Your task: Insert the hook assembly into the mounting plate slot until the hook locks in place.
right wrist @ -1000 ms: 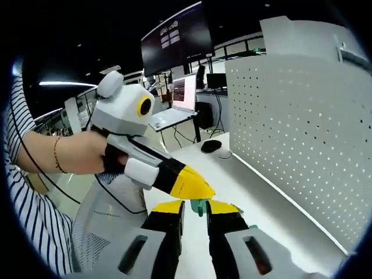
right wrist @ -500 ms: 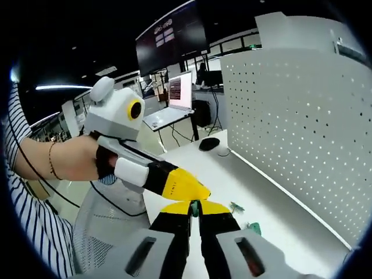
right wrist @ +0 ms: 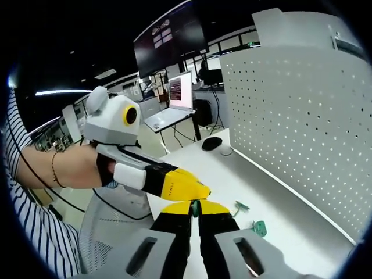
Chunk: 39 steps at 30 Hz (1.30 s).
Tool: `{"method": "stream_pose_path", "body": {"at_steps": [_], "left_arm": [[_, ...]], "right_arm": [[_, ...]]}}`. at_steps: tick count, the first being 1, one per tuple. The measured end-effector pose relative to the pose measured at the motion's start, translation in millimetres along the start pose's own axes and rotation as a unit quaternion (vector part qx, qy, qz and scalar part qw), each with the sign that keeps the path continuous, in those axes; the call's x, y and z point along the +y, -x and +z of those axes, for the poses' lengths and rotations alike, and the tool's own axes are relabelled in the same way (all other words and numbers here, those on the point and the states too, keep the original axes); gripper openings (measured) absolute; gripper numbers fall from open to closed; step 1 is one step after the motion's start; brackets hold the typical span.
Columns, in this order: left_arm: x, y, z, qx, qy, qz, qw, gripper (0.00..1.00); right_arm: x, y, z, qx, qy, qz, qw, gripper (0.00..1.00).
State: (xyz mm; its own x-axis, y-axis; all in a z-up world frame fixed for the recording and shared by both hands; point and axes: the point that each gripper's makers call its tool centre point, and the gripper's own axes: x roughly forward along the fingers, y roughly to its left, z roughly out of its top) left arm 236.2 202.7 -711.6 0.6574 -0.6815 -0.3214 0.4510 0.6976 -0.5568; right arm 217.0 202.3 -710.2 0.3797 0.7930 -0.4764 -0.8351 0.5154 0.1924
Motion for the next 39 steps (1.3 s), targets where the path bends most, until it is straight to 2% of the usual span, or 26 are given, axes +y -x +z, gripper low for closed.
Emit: {"method": "stream_pose_path", "body": {"at_steps": [4,6,8,12,18,21,25,31,35,39], "left_arm": [[-0.1,0.1,0.2,0.000,-0.020,-0.004,0.9998,0.05],[1.2,2.0,6.6,-0.018,-0.065,0.004,0.9977,0.07],[4.3,3.9,12.3,-0.037,-0.089,0.020,0.9951,0.14],[5.7,9.5,14.1,-0.043,-0.072,0.009,0.9964,0.25],[1.4,18.0,20.0,-0.067,-0.108,0.002,0.9918,0.45],[1.1,19.1,14.0,-0.057,-0.131,0.002,0.9898,0.53],[0.1,20.2,5.7,-0.054,-0.139,0.010,0.9887,0.67],[6.3,23.0,-10.2,-0.039,-0.133,0.019,0.9902,0.74],[11.9,25.8,-17.7,-0.035,-0.146,0.032,0.9881,0.81],[16.4,28.6,-23.5,-0.038,-0.150,0.046,0.9869,0.87]], "right_arm": [[2.2,-0.1,-1.4,0.001,0.002,0.002,1.0000,0.00],[1.6,-0.1,-1.3,0.000,-0.002,0.001,1.0000,0.00],[-1.3,0.9,0.6,-0.004,-0.001,-0.007,1.0000,0.00],[-8.6,4.4,4.4,-0.015,-0.007,-0.023,0.9996,0.00],[-13.9,9.2,13.7,-0.041,-0.013,-0.040,0.9983,0.00],[-14.5,10.5,18.3,-0.054,-0.010,-0.050,0.9973,0.00],[-16.4,12.6,24.6,-0.075,-0.007,-0.068,0.9948,0.00],[-17.3,15.9,33.3,-0.106,-0.004,-0.090,0.9903,0.00],[-22.4,19.6,41.9,-0.129,0.008,-0.114,0.9851,0.00],[-32.4,27.8,55.9,-0.163,0.019,-0.149,0.9751,0.00]]}}
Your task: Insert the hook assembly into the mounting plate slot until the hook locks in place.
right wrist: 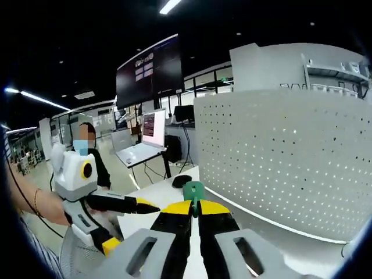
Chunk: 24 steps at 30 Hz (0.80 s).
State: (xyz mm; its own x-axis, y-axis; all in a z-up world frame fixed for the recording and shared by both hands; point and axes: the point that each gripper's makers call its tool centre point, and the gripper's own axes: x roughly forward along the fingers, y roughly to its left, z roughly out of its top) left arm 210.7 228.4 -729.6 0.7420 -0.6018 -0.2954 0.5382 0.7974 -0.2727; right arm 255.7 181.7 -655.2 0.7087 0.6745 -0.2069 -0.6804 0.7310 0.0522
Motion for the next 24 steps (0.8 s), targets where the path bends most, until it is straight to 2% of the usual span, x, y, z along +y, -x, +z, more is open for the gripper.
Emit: {"method": "stream_pose_path", "body": {"at_steps": [2,4,11,13,18,21,24], "left_arm": [[1.7,0.9,-3.3,0.000,-0.006,0.005,1.0000,0.89],[4.3,1.2,-8.0,0.003,-0.015,0.012,0.9998,0.90],[12.4,2.5,-21.3,0.011,-0.028,0.027,0.9992,0.93],[14.3,2.5,-27.0,0.020,-0.009,0.024,0.9995,0.91],[19.0,4.0,-29.7,0.019,-0.004,0.031,0.9993,0.93],[19.9,5.1,-22.6,-0.002,0.000,0.031,0.9995,0.96],[21.9,4.0,-26.2,0.001,0.002,0.035,0.9994,0.99]], "right_arm": [[-3.0,-1.1,4.7,-0.011,0.009,-0.007,0.9999,0.00],[-5.0,-6.7,1.5,0.002,0.004,-0.004,1.0000,0.01],[-24.4,-11.7,18.6,-0.035,0.015,-0.049,0.9981,0.01],[-28.5,-13.3,22.7,-0.042,0.016,-0.057,0.9974,0.01],[-39.9,-19.5,32.2,-0.056,0.024,-0.081,0.9948,0.01],[-44.7,-23.3,36.8,-0.064,0.026,-0.093,0.9933,0.01],[-49.7,-26.9,40.5,-0.072,0.027,-0.108,0.9912,0.01]]}}
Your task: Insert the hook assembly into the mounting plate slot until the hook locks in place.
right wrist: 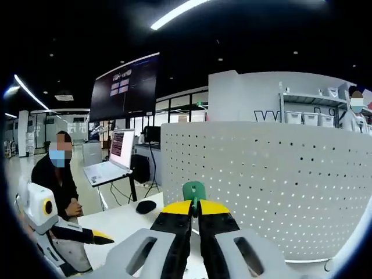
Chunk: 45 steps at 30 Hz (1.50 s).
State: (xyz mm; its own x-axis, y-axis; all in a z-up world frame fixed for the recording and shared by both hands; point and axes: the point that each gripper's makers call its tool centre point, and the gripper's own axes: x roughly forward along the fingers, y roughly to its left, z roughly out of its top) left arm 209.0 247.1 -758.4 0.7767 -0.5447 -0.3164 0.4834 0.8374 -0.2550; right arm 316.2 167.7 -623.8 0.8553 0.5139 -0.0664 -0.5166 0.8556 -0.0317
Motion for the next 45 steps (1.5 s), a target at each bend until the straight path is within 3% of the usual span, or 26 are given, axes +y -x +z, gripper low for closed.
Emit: {"method": "stream_pose_path", "body": {"at_steps": [2,5,10,27,38,45], "left_arm": [[0.8,-1.5,-4.7,0.011,-0.004,0.005,0.9999,0.98],[-0.7,-2.0,-0.6,-0.001,-0.024,0.009,0.9997,1.00],[-3.4,-2.3,0.3,-0.007,-0.026,0.002,0.9996,1.00],[-1.6,0.9,5.3,-0.020,-0.033,0.008,0.9992,0.98],[-3.4,-0.1,2.7,-0.014,-0.027,0.000,0.9995,0.98],[-2.1,0.2,3.3,-0.015,-0.023,0.001,0.9996,0.98]], "right_arm": [[-3.1,-2.7,1.0,-0.003,0.004,-0.011,0.9999,0.01],[-7.7,-5.3,5.7,-0.013,0.003,-0.025,0.9996,0.01],[-16.6,-11.6,14.3,-0.029,0.013,-0.046,0.9984,0.01],[-42.8,-33.5,26.3,-0.048,-0.010,-0.099,0.9938,0.01],[-72.1,-45.2,45.5,-0.074,-0.010,-0.151,0.9857,0.01],[-94.8,-57.9,48.4,-0.078,-0.038,-0.184,0.9791,0.01]]}}
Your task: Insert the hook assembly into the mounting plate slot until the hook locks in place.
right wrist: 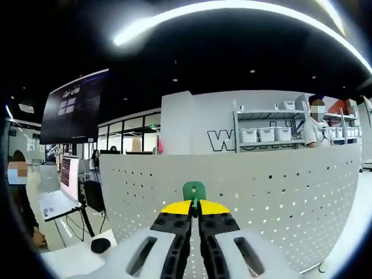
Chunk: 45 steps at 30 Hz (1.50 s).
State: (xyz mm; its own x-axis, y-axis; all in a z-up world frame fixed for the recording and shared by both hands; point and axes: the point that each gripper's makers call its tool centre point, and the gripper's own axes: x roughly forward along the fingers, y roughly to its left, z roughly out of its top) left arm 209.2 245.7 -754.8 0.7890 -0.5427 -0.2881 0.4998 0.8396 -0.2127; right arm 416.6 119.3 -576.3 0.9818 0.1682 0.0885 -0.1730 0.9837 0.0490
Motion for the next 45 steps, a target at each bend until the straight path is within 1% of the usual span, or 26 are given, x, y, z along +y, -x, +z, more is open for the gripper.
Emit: {"method": "stream_pose_path", "body": {"at_steps": [3,6,7,9,11,13,15,18,19,24,27,31,33,36,38,41,45], "left_arm": [[0.1,-0.1,-0.3,0.001,0.000,0.000,1.0000,0.97],[0.1,-0.3,-0.6,0.001,0.002,-0.001,1.0000,0.97],[0.7,-0.3,-0.5,0.001,0.003,0.000,1.0000,0.97],[1.8,0.3,0.0,0.000,0.006,0.003,1.0000,0.97],[2.7,0.3,-1.2,0.003,0.007,0.004,1.0000,0.96],[2.6,-0.2,-3.6,0.009,0.004,0.004,0.9999,0.96],[1.2,-0.1,-3.1,0.009,0.001,0.003,1.0000,0.96],[1.3,0.1,-3.6,0.011,0.000,0.004,0.9999,0.96],[1.6,0.2,-3.5,0.010,0.001,0.005,0.9999,0.96],[3.1,0.3,-4.2,0.012,0.004,0.008,0.9999,0.95],[3.7,0.4,-4.1,0.011,0.003,0.010,0.9999,0.95],[5.4,0.5,-4.3,0.012,0.006,0.013,0.9998,0.94],[5.7,0.6,-4.7,0.013,0.008,0.014,0.9998,0.94],[6.6,0.7,-4.5,0.012,0.008,0.016,0.9998,0.94],[7.5,0.7,-4.4,0.011,0.009,0.017,0.9998,0.94],[7.6,1.3,-2.8,0.007,0.005,0.019,0.9998,0.94],[8.1,1.4,-3.5,0.009,0.005,0.020,0.9997,0.94]], "right_arm": [[-7.2,-7.9,0.3,0.003,0.002,-0.020,0.9998,0.01],[-14.9,-17.3,6.4,-0.006,-0.002,-0.041,0.9992,0.01],[-17.0,-19.2,7.8,-0.008,-0.010,-0.046,0.9989,0.01],[-20.3,-23.9,11.5,-0.012,-0.020,-0.053,0.9983,0.01],[-21.5,-27.2,13.2,-0.013,-0.015,-0.057,0.9982,0.01],[-21.9,-27.8,13.0,-0.013,-0.016,-0.058,0.9981,0.01],[-22.2,-26.5,13.3,-0.015,-0.017,-0.059,0.9980,0.01],[-19.6,-24.6,11.4,-0.016,0.000,-0.057,0.9983,0.01],[-20.0,-24.7,10.3,-0.013,-0.001,-0.057,0.9983,0.01],[-27.6,-26.0,3.6,-0.008,-0.020,-0.071,0.9972,0.01],[-28.2,-26.9,4.7,-0.010,-0.028,-0.074,0.9968,0.01],[-29.5,-28.8,3.9,-0.009,-0.028,-0.080,0.9963,0.01],[-33.6,-27.6,6.0,-0.015,-0.054,-0.091,0.9943,0.01],[-30.3,-29.4,2.6,-0.005,-0.026,-0.087,0.9959,0.01],[-31.4,-29.7,0.8,-0.001,-0.035,-0.088,0.9955,0.01],[-32.8,-31.1,-0.6,0.002,-0.038,-0.091,0.9952,0.01],[-33.7,-32.9,-0.9,0.011,-0.042,-0.091,0.9949,0.01]]}}
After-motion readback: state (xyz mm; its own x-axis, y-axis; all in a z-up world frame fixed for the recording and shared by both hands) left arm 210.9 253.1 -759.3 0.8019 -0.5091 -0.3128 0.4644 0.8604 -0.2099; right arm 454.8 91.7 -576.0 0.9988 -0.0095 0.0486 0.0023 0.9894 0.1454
